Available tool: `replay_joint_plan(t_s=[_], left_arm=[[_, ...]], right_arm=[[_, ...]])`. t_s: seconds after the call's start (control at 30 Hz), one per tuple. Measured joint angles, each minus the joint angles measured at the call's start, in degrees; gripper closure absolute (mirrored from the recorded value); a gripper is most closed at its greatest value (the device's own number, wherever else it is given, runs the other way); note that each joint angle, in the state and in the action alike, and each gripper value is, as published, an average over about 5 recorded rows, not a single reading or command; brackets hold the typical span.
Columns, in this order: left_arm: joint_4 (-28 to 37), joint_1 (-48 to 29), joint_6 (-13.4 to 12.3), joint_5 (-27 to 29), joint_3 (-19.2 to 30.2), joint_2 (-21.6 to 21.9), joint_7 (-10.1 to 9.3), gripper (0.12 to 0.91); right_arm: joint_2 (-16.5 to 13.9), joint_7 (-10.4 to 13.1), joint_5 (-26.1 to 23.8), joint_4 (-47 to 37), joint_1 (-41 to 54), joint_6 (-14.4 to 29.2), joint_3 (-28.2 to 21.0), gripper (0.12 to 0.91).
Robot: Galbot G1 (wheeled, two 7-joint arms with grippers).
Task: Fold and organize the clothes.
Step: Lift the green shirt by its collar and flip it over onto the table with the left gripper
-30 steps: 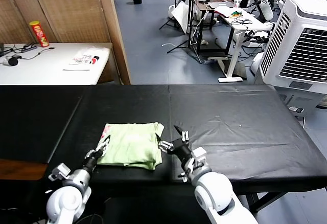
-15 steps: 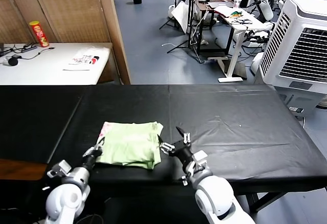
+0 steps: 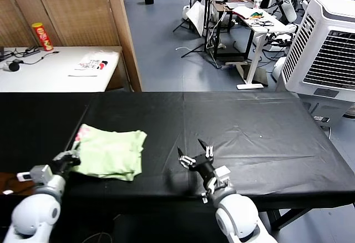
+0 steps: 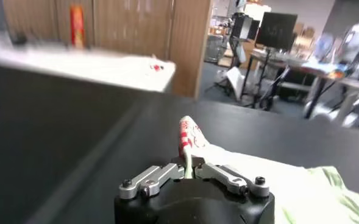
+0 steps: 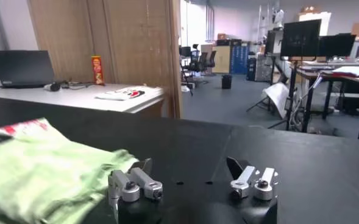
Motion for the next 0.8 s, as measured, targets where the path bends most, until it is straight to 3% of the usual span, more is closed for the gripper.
replay_joint_plan(t_s=[0.27, 0.43, 0.6, 0.8], left_arm=[[-3.71, 2.1, -0.41, 10.27, -5.74, 7.81, 0.09, 0.868], [-8.34, 2.77, -0.12, 17.01, -6.23, 8.88, -0.07, 0.868], [-11.63, 2.63, -0.12, 20.41, -1.45, 6.04, -0.86, 0.868], [-11.1, 0.77, 0.94, 23.93, 9.96, -0.73, -2.96, 0.868]], right_arm=[[0.37, 0.03, 0.0, -0.01, 0.26, -0.12, 0.07, 0.227], [0.45, -0.01, 0.02, -0.13, -0.2, -0.06, 0.16, 0.227], [0.29, -0.06, -0.03, 0.27, -1.17, -0.05, 0.53, 0.227], [-0.3, -0.12, 1.03, 1.56, -2.62, -0.65, 1.86, 0.227]])
